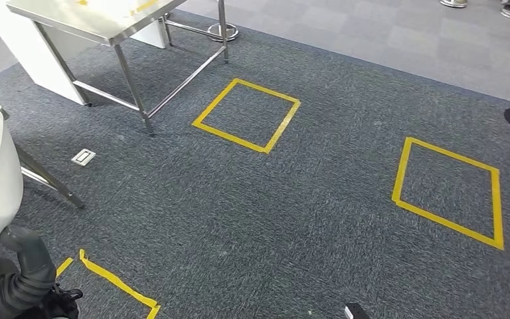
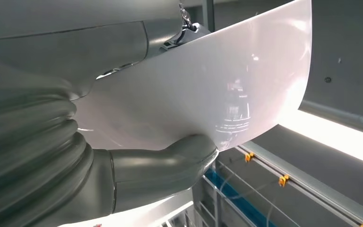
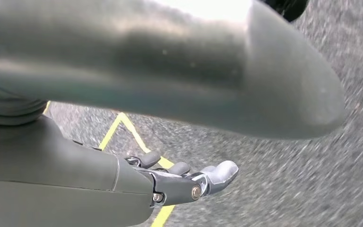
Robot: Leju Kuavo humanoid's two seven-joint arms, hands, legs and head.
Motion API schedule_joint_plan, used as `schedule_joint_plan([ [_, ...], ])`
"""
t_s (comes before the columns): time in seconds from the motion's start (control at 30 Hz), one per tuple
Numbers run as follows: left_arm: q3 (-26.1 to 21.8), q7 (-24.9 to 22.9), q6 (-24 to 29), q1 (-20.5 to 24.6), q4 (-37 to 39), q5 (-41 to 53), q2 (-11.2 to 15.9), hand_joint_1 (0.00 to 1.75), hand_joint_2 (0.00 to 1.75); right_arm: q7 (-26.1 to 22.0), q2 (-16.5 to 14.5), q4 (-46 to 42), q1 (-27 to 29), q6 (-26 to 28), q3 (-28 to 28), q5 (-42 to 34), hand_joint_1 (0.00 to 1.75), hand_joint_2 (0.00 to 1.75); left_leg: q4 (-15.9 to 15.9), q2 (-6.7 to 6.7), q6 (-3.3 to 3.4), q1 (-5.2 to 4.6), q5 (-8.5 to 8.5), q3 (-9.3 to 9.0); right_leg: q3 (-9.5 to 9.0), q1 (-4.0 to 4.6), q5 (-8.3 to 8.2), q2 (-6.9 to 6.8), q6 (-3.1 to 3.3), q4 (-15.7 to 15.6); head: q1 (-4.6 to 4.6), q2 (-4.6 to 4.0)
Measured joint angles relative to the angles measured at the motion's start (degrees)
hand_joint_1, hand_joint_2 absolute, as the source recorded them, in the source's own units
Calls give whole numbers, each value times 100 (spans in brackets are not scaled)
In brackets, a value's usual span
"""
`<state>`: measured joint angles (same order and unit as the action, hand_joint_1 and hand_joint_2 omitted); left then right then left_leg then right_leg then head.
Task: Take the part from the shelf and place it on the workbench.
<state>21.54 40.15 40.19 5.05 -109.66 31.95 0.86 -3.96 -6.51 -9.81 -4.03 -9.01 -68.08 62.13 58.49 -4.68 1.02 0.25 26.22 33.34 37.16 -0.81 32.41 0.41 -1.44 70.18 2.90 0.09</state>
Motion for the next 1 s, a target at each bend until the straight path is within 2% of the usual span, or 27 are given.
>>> schedule_joint_plan([
  [0.07, -15, 0, 0, -2, -14, 10, 3, 175, 175, -10, 3, 0, -5, -2, 0, 32, 0, 0, 19, -150, -32, 1, 0, 10, -343, -3, -346, 268, 51, -797, -1, 0],
  [0.1, -28, -1, 0, -6, -23, 11, 5, 175, 175, -10, 4, 0, -7, -3, 0, 45, 0, 0, 22, -213, -64, 2, -5, 27, -451, 0, -417, 368, 67, -1046, 1, 0],
  [0.13, -42, -1, 0, -12, -33, 15, 10, 175, 175, -9, 6, 0, -9, -3, 0, 57, 0, 0, 17, -274, -103, 9, -14, 46, -494, 8, -419, 425, 78, -1152, 1, 0],
  [0.2, -70, -2, -1, -35, -52, 31, 28, 175, 175, -9, 2, -1, -19, -2, 0, 69, 0, 0, -14, -395, -194, 21, -46, 87, -509, 12, -435, 303, 118, -1186, 5, 0],
  [0.23, -83, -1, -1, -46, -63, 39, 39, 175, 175, -10, -2, -3, -25, -1, 0, 71, 0, 0, 4, -350, -227, 16, -35, 110, -527, 3, -456, 230, 151, -1217, 3, 0],
  [0.27, -94, -1, -1, -50, -74, 46, 49, 175, 175, -10, -5, -5, -28, -1, 0, 71, 0, 0, 98, -219, -254, 5, 34, 164, -547, -10, -475, 147, 192, -1250, -11, 0],
  [0.3, -103, -1, -1, -49, -80, 49, 54, 175, 175, -8, -10, -7, -23, -1, 0, 71, 0, 0, 319, -30, -275, -5, 176, 271, -564, -22, -489, 57, 226, -1279, -30, 0],
  [0.33, -107, -1, 0, -50, -80, 49, 57, 175, 175, -6, -8, -9, -14, -1, 0, 69, 0, 0, 651, 188, -290, -5, 367, 425, -569, -14, -491, -31, 248, -1288, -48, 0],
  [0.37, -108, -1, 0, -52, -76, 49, 59, 175, 175, -4, -8, -9, -2, -2, 0, 68, 0, 0, 1036, 319, -309, 3, 563, 607, -568, -6, -486, -121, 264, -1285, -64, 0],
  [0.4, -108, -2, 0, -62, -70, 49, 61, 175, 175, -2, -8, -9, 6, -2, 0, 68, 0, 0, 1373, 385, -327, 12, 697, 766, -565, 1, -479, -212, 269, -1280, -67, 0],
  [0.43, -108, -2, -1, -73, -64, 49, 63, 175, 175, -2, -8, -9, 7, -2, 0, 67, 0, 0, 1546, 413, -340, 19, 728, 841, -564, 5, -472, -298, 270, -1274, -68, 0],
  [0.47, -108, -2, -1, -81, -61, 49, 67, 175, 175, -2, -8, -9, 3, -2, 0, 66, 0, 0, 1498, 434, -347, 24, 650, 802, -567, 7, -462, -384, 266, -1268, -67, 0],
  [0.5, -108, -2, -1, -85, -58, 49, 70, 175, 175, -2, -11, -9, -3, -2, 0, 66, 0, 0, 1229, 478, -346, 26, 491, 648, -576, 7, -450, -463, 256, -1261, -68, 0],
  [0.53, -108, -2, -1, -86, -58, 49, 73, 175, 175, -2, -13, -9, -8, -2, 0, 65, 0, 0, 812, 599, -334, 23, 306, 410, -592, 12, -434, -536, 239, -1253, -68, 0],
  [0.6, -108, -2, 0, -83, -63, 49, 74, 175, 175, -3, -17, -9, -12, -2, 0, 64, 0, 0, 154, 854, -266, 2, 79, 40, -629, 38, -394, -652, 184, -1234, -62, 0],
  [0.63, -108, -2, 0, -83, -65, 49, 74, 175, 175, -3, -17, -9, -15, -2, 0, 63, 0, 0, 18, 921, -222, -9, 48, -32, -645, 53, -380, -704, 150, -1227, -57, 0],
  [0.7, -109, -2, 0, -85, -69, 49, 78, 175, 175, -3, -17, -9, -28, -2, 0, 63, 0, 0, 2, 806, -142, -23, 39, -4, -680, 53, -363, -824, 83, -1231, -51, 0],
  [0.73, -110, -2, -1, -89, -71, 50, 79, 175, 175, -3, -17, -9, -39, -2, 0, 63, 0, 0, -12, 734, -106, -14, 25, -1, -691, 42, -341, -801, 41, -1216, -50, 0],
  [0.77, -113, -2, -1, -87, -74, 51, 80, 175, 175, -4, -18, -9, -47, -2, 0, 61, 0, 0, -29, 664, -71, -2, 7, -2, -671, 26, -274, -677, 3, -1142, -40, 0],
  [0.8, -115, -1, -1, -83, -74, 54, 78, 175, 175, -4, -19, -9, -53, -3, 0, 58, 0, 0, -46, 597, -38, 15, -14, -11, -592, 11, -147, -496, -30, -957, -25, 0],
  [0.83, -116, -1, -1, -81, -73, 56, 75, 175, 175, -2, -19, -9, -51, -3, 0, 55, 0, 0, -52, 533, -13, 26, -31, -5, -447, -2, 26, -284, -57, -651, -9, 0],
  [0.87, -119, -1, 0, -76, -67, 59, 72, 175, 175, 3, -18, -9, -41, -2, 0, 51, 0, 0, -47, 459, 4, 27, -43, 13, -249, -4, 221, -143, -69, -253, 5, 0],
  [0.9, -119, -1, 0, -76, -57, 61, 69, 175, 175, 9, -17, -9, -26, -1, 0, 50, 0, 0, -40, 378, 14, 25, -50, 34, -47, -4, 374, -85, -76, 137, 12, 0],
  [0.93, -119, -1, 0, -79, -47, 61, 69, 175, 175, 14, -16, -9, -12, 0, 0, 48, 0, 0, -29, 292, 16, 24, -55, 51, 100, -3, 436, -65, -76, 403, 13, 0],
  [0.97, -119, -1, 0, -80, -38, 59, 69, 175, 175, 17, -14, -9, -5, 1, 0, 46, 0, 0, -15, 203, 14, 24, -58, 64, 153, -5, 381, -56, -69, 462, 14, 0],
  [1.0, -119, -1, -1, -81, -32, 57, 69, 175, 175, 18, -14, -9, -2, 1, 0, 45, 0, 0, -2, 121, 8, 26, -60, 71, 101, -10, 234, -44, -59, 311, 15, 0],
])
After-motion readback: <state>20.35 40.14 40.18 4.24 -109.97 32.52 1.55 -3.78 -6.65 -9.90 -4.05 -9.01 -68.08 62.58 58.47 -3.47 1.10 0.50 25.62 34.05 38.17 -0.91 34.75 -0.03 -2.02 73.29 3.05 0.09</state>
